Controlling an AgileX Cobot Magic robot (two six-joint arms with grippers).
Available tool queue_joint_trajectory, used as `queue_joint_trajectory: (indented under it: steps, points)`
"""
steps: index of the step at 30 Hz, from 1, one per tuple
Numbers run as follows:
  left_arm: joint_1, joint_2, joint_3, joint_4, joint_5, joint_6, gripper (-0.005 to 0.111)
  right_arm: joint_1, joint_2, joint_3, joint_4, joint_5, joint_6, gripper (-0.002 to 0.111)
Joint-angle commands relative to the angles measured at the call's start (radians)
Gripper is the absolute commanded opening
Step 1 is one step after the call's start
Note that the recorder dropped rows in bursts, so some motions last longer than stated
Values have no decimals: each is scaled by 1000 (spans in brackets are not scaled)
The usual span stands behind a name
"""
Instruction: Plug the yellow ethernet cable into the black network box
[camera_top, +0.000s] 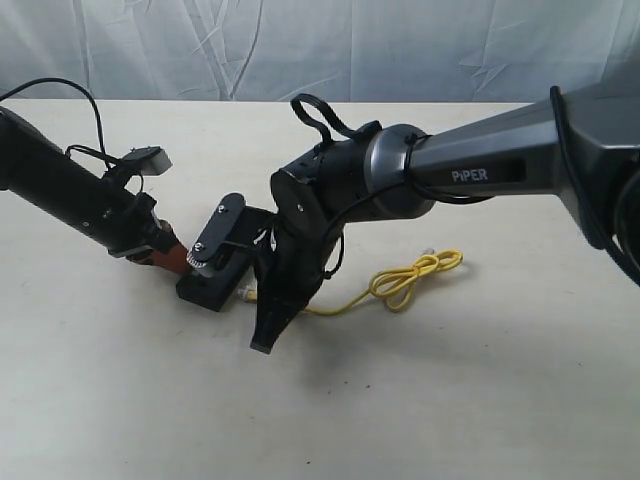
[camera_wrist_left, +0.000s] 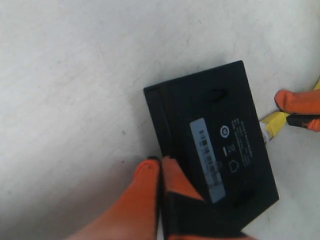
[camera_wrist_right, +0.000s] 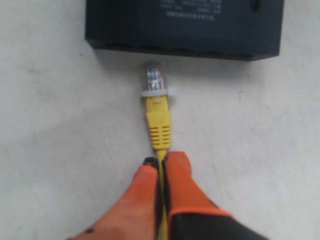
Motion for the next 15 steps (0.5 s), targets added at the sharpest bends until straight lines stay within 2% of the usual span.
queue_joint_trajectory:
  steps: [1,15]
  points:
    - [-6,13,3,16,0,3,0,-2,-9,2,-2,-33,-14,-1]
    - [-6,13,3,16,0,3,0,-2,-9,2,-2,-47,-18,-1]
